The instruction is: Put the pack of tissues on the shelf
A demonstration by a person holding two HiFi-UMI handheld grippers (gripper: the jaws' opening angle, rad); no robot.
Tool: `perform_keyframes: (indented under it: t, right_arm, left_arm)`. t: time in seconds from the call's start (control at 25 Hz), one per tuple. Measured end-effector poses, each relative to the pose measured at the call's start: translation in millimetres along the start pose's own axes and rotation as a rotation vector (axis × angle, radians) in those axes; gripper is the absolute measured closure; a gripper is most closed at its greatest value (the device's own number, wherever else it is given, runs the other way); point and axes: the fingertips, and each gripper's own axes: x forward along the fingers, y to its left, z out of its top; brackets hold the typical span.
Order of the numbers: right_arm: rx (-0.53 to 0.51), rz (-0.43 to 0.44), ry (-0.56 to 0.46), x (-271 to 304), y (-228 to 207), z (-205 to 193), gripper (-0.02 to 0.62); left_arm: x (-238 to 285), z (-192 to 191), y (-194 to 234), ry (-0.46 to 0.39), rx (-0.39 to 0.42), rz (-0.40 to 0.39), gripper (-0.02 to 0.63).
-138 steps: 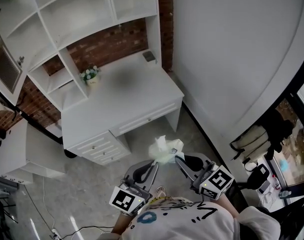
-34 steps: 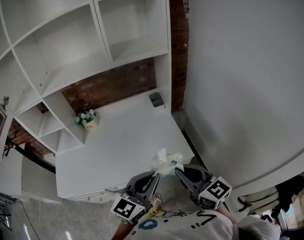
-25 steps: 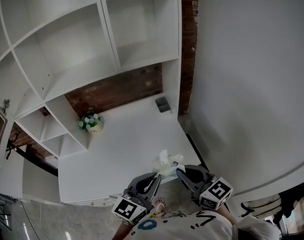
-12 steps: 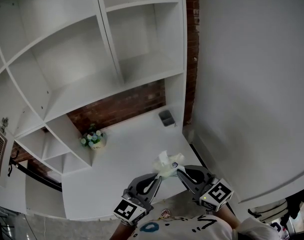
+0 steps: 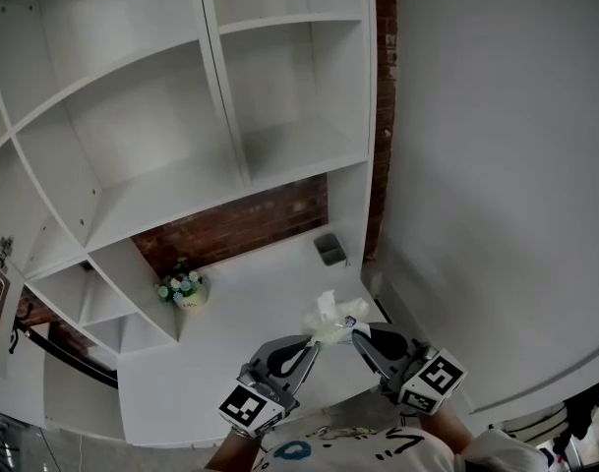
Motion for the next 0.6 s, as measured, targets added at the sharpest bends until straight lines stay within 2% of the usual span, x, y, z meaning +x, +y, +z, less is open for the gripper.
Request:
perform_keyframes:
  t: [0.16, 0.6]
  right_arm:
    - [-0.027, 0.028, -0.02, 3, -6, 15, 0.558]
    - [-0.131, 0.147, -0.054, 11, -33, 63, 0.558]
  left_arm:
    - [5, 10, 4, -0.017, 0.039, 0.009, 0.589]
    - [35, 55, 16, -0.102, 0.086, 0.133, 0.589]
